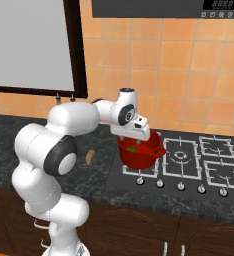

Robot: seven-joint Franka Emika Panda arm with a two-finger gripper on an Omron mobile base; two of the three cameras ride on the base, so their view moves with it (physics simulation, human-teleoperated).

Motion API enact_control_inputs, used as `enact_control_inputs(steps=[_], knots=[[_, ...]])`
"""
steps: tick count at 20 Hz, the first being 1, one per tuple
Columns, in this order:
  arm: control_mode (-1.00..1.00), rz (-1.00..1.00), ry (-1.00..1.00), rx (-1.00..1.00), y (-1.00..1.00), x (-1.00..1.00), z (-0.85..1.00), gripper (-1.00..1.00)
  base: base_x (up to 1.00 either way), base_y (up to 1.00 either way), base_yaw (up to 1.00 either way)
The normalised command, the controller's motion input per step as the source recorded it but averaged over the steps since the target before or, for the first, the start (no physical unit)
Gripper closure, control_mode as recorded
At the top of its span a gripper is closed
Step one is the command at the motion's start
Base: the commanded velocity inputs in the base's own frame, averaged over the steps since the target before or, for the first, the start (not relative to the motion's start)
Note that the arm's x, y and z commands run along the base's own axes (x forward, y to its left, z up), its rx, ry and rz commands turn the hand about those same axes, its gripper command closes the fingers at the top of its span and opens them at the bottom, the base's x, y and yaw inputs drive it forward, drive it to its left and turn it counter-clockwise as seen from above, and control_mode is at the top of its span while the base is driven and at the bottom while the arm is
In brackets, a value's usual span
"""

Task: Put the lime and sweet potato in the pot. Retrieve the spatula and lightly stir the vegetables in the pot.

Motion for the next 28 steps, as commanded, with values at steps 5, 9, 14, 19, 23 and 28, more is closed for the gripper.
enact_control_inputs(steps=[5, 9, 14, 19, 23, 28], knots=[[-1.00, 0.00, -0.07, 0.07, -0.04, 0.00, 0.50, -1.00, 0.00, 0.00, 0.00], [-1.00, 0.00, -0.13, 0.04, 0.09, -0.05, 0.66, -1.00, 0.00, 0.00, 0.00], [-1.00, 0.00, -0.18, 0.01, 0.80, -0.43, 0.33, -1.00, 0.00, 0.00, 0.00], [-1.00, 0.10, 0.05, 0.00, 0.72, -0.42, -0.08, -1.00, 0.00, 0.00, 0.00], [-1.00, 0.00, 0.02, 0.00, 0.11, 0.00, 0.00, -1.00, 0.00, 0.00, 0.00], [-1.00, 0.03, 0.06, -0.06, 1.00, -0.02, -0.58, -1.00, 0.00, 0.00, 0.00]])
